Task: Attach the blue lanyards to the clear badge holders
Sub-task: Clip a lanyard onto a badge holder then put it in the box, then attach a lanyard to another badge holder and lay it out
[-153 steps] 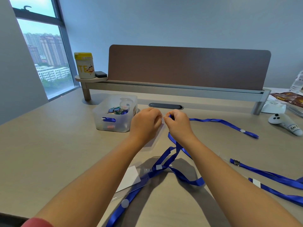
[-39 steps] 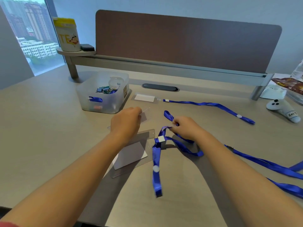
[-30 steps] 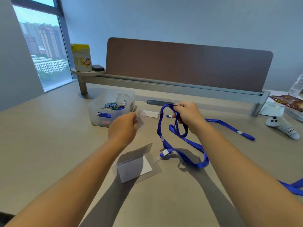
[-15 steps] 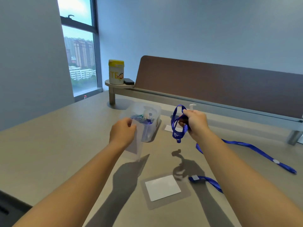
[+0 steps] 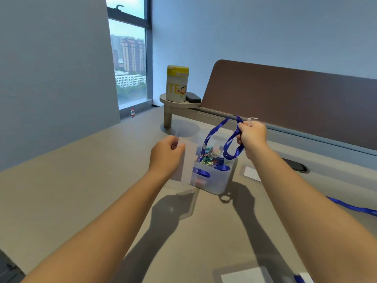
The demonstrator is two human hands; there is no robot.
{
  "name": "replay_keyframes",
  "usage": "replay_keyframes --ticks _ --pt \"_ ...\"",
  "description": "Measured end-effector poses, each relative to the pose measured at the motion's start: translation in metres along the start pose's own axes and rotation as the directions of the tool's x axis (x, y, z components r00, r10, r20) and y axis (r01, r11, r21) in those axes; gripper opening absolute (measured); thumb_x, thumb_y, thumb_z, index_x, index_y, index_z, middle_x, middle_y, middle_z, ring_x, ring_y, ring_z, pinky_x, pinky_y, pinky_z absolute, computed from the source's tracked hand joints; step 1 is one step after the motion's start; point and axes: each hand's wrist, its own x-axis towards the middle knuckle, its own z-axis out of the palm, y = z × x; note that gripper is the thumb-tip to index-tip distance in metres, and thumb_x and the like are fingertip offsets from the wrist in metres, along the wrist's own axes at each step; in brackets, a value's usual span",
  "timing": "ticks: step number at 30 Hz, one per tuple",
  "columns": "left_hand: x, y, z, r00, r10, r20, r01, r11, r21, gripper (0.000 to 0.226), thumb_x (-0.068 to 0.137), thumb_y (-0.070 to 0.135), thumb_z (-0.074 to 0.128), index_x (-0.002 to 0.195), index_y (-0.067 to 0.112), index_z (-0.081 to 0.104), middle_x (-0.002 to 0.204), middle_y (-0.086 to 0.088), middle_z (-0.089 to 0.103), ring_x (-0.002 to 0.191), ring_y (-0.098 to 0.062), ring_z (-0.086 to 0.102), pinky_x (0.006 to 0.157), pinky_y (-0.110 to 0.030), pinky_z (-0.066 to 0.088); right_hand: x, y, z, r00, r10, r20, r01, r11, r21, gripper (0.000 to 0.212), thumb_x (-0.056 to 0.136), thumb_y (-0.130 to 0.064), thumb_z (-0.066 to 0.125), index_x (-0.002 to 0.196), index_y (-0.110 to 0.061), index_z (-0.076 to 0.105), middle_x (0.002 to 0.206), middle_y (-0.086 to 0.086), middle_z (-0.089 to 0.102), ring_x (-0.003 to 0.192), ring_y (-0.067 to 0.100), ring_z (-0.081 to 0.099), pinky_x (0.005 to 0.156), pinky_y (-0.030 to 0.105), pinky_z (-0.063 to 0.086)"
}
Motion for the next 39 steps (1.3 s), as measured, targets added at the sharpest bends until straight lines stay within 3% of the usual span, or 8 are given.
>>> replay_keyframes --ticks 4,6,8,13,21,24,31,39 --pt "0.008 -0.012 -0.006 0.999 -0.006 -0.033 0.006 1.0 0.007 0.018 0.094 0.018 0.046 0.097 0.004 0.056 0.089 -0.002 0.05 0.075 -0.014 0.046 0.068 -0.026 0.039 0.009 0.016 0.022 0.989 -0.13 0.075 0.15 0.89 -0.43 0.037 0.093 -0.009 0.043 0.056 -0.01 0.043 0.06 0.009 0.045 0.058 0.022 0.04 0.045 0.025 0.026" --pt "0.01 -0.015 -0.007 0.999 -0.005 -0.041 0.005 1.0 0.011 0.02 0.094 0.018 0.046 0.099 0.002 0.057 0.088 -0.002 0.049 0.07 -0.013 0.045 0.064 -0.024 0.039 0.005 0.015 0.033 0.97 -0.173 0.171 0.234 0.859 -0.456 0.016 0.094 -0.012 0.044 0.092 -0.004 0.058 0.093 0.013 0.061 0.084 0.028 0.053 0.054 0.025 0.035" --pt "0.011 -0.016 -0.007 0.999 -0.006 -0.036 0.007 1.0 0.012 0.021 0.094 0.02 0.046 0.103 0.004 0.057 0.091 0.0 0.05 0.079 -0.016 0.048 0.069 -0.026 0.041 -0.001 0.015 0.041 0.941 -0.158 0.299 0.281 0.858 -0.431 0.038 0.092 -0.013 0.05 0.129 -0.006 0.042 0.13 0.013 0.051 0.115 0.029 0.051 0.075 0.028 0.046" --pt "0.005 -0.014 -0.003 1.0 0.024 0.006 -0.024 0.998 0.053 0.022 0.094 0.02 0.046 0.109 0.007 0.056 0.097 0.0 0.051 0.086 -0.017 0.048 0.071 -0.028 0.04 -0.013 0.028 0.037 0.863 -0.016 0.506 0.398 0.638 -0.659 0.053 0.091 -0.015 0.05 0.141 -0.011 0.032 0.145 0.013 0.041 0.127 0.03 0.045 0.095 0.036 0.046" --pt "-0.035 0.013 0.014 0.971 0.219 0.095 -0.233 0.958 0.171 0.022 0.093 0.019 0.048 0.109 0.009 0.059 0.112 -0.011 0.066 0.084 -0.017 0.053 0.064 -0.024 0.047 -0.058 0.018 -0.046 0.912 -0.1 0.398 0.372 0.609 -0.701 0.03 0.094 -0.011 0.042 0.118 0.0 0.059 0.122 0.019 0.061 0.109 0.032 0.058 0.095 0.041 0.048" --pt "-0.065 0.035 0.032 0.929 0.338 0.149 -0.364 0.906 0.215 0.025 0.093 0.018 0.049 0.115 0.012 0.059 0.118 -0.011 0.065 0.101 -0.025 0.06 0.083 -0.032 0.052 -0.083 0.023 -0.097 0.928 -0.101 0.359 0.345 0.597 -0.725 0.03 0.094 -0.012 0.043 0.116 0.001 0.059 0.123 0.019 0.061 0.109 0.034 0.057 0.095 0.043 0.047" --pt "-0.154 0.082 0.099 0.71 0.628 0.319 -0.698 0.69 0.194 0.03 0.096 0.02 0.04 0.118 0.009 0.058 0.116 -0.011 0.063 0.102 -0.025 0.058 0.077 -0.027 0.043 -0.15 0.061 -0.233 0.992 -0.005 0.122 0.103 0.582 -0.807 0.031 0.094 -0.015 0.045 0.12 -0.003 0.058 0.124 0.016 0.061 0.112 0.028 0.057 0.096 0.037 0.045" --pt "-0.236 0.095 0.161 0.547 0.662 0.512 -0.819 0.55 0.163 0.026 0.091 0.003 0.046 0.11 0.008 0.063 0.098 -0.013 0.069 0.083 -0.033 0.062 0.064 -0.036 0.051 -0.211 0.122 -0.343 0.981 0.169 -0.1 -0.179 0.559 -0.809 0.032 0.092 -0.012 0.047 0.122 -0.004 0.056 0.129 0.013 0.058 0.117 0.026 0.054 0.099 0.034 0.043"
